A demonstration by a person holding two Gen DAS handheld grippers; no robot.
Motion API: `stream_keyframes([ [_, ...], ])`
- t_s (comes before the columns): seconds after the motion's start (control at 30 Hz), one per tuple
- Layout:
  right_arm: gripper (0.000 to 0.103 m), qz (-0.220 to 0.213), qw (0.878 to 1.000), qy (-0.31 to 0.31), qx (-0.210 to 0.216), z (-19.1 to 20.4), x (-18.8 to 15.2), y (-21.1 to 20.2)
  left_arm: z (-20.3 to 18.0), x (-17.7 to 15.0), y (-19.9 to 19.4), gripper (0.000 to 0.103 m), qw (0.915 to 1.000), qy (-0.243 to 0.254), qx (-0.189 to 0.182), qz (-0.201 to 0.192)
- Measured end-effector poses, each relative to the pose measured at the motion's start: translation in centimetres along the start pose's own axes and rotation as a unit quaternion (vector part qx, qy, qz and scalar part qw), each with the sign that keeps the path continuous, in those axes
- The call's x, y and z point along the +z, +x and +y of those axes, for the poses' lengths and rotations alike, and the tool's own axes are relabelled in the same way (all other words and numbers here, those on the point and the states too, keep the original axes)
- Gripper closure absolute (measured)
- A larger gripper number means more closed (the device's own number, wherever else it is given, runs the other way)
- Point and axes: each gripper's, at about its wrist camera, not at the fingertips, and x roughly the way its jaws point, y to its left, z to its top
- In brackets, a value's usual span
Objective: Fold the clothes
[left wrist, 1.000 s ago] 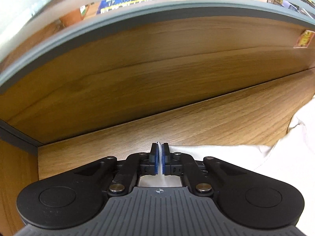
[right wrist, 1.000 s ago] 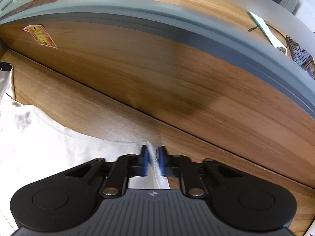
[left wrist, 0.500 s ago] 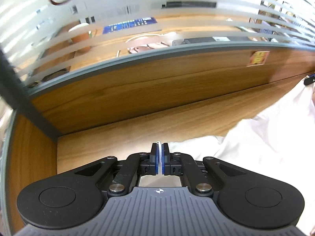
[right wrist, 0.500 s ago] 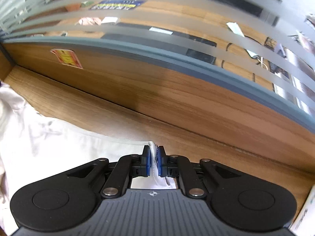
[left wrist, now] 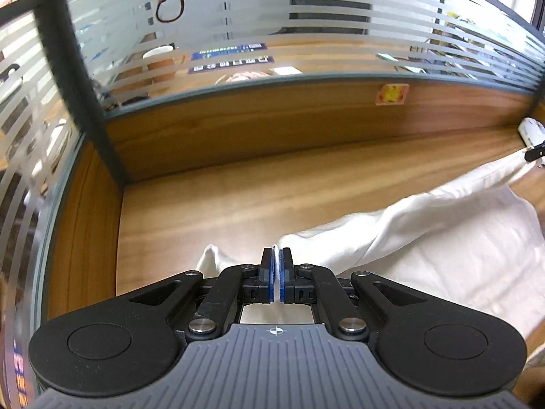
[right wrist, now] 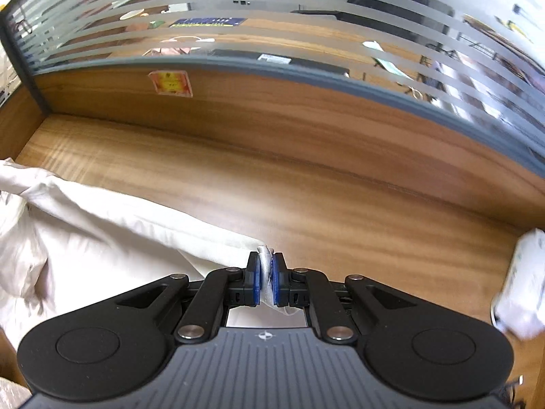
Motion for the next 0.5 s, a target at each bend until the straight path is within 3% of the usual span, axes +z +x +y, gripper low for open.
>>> stream_keyframes([
  [0.13,0.095,0.012,1.0,0.021,-0.01,0.6,-3.9,-1.5,-1.5,-4.3,-0.6,0.099,0.9994,0.012,0.007,0.03],
  [0.3,0.095,0.035,0.998,0.042,-0.023,1.9,-8.2,-0.1,-3.2,-8.6,0.8,0.099,0.9971,0.017,0.026,0.069],
  [0.5,0.096,0.045,0.996,0.066,-0.045,3.0,-11.5,1.3,-3.1,-9.8,0.1,0.099,0.9979,-0.003,0.036,0.053],
])
